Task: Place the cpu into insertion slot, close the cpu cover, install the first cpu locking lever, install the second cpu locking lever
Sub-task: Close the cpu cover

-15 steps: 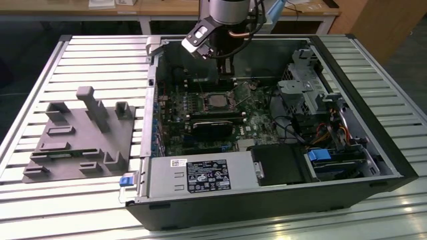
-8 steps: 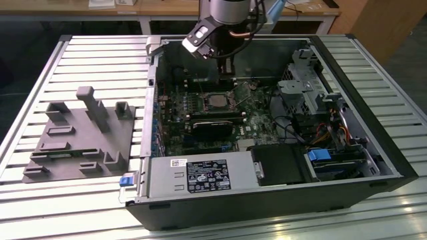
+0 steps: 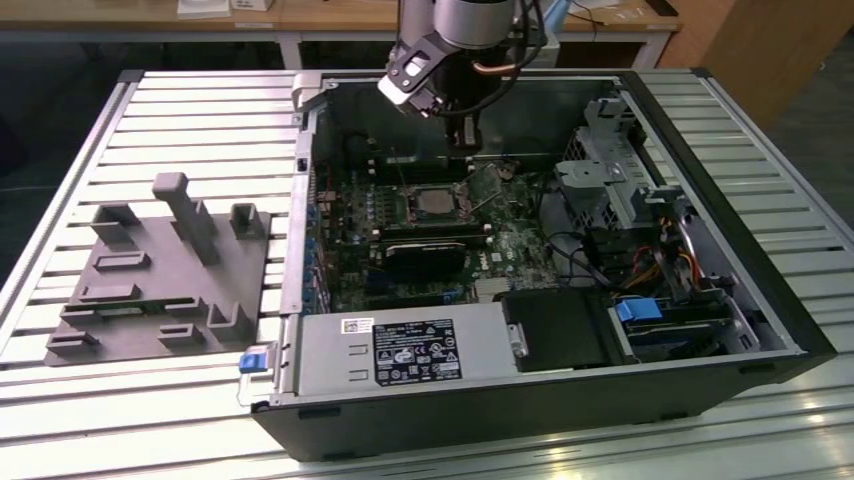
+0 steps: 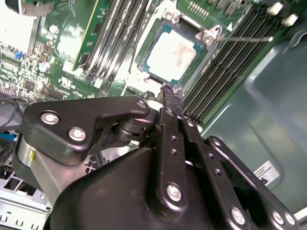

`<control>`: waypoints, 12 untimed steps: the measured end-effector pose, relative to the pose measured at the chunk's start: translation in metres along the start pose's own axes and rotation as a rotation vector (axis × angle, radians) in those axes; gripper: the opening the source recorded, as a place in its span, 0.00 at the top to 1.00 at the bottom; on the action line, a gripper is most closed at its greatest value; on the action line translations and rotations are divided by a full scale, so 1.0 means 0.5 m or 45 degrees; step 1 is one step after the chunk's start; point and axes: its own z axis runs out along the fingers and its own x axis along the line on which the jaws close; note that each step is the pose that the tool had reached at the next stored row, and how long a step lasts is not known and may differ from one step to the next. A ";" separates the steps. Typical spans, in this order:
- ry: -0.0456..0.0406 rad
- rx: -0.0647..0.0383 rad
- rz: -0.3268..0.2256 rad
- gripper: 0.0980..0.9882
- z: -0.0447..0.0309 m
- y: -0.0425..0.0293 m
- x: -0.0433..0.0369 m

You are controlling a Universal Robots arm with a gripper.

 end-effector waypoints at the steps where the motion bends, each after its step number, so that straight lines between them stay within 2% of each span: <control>1: 0.000 0.000 0.000 1.00 0.000 0.004 0.000; 12: 0.000 0.002 0.000 1.00 0.001 0.044 0.001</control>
